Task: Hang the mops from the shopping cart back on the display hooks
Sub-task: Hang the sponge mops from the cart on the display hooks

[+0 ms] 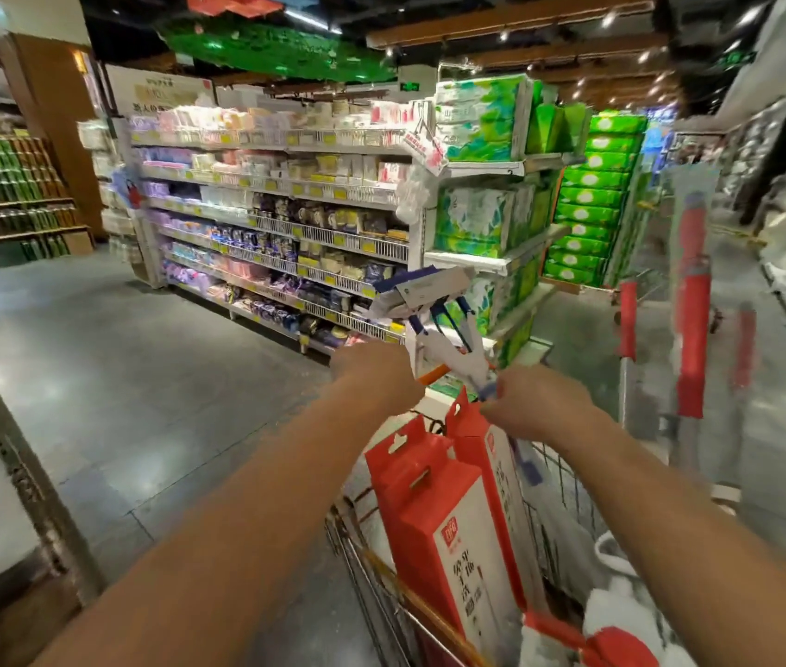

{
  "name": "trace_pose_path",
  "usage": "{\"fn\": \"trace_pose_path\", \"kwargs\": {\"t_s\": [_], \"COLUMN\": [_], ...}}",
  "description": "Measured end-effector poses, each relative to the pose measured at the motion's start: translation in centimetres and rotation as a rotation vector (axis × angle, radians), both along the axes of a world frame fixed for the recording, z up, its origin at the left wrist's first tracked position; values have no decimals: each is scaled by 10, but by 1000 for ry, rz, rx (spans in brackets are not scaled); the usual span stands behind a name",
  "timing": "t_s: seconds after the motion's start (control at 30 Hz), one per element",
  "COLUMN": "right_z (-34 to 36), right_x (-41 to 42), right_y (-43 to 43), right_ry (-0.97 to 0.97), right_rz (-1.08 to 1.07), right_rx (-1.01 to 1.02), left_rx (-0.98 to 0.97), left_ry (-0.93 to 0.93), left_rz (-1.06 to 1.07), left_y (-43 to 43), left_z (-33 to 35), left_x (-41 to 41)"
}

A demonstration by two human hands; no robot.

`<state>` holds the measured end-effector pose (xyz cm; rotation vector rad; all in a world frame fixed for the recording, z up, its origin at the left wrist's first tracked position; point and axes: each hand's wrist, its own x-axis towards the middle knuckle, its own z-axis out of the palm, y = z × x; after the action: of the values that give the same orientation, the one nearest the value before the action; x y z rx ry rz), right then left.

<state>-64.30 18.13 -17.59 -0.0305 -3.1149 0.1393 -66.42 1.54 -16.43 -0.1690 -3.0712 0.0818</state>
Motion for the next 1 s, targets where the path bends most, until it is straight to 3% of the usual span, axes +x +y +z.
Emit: {"fn": "trace_pose_path", "kwargs": {"t_s": [0.37, 0.73, 1.0], "right_z": [-5, -50, -103], "right_x": [-65, -203, -321], "right_y": [0, 50, 83], "right_ry": [-34, -58, -42], "right_rz": [-123, -122, -102], "right_rx": [61, -23, -80], "left_rx": [86, 141, 226], "left_ry": [66, 44, -14], "left_rz": [-78, -26, 189], "left_y": [10, 60, 98], "left_z": [-31, -68, -116], "left_x": [-88, -211, -293]}}
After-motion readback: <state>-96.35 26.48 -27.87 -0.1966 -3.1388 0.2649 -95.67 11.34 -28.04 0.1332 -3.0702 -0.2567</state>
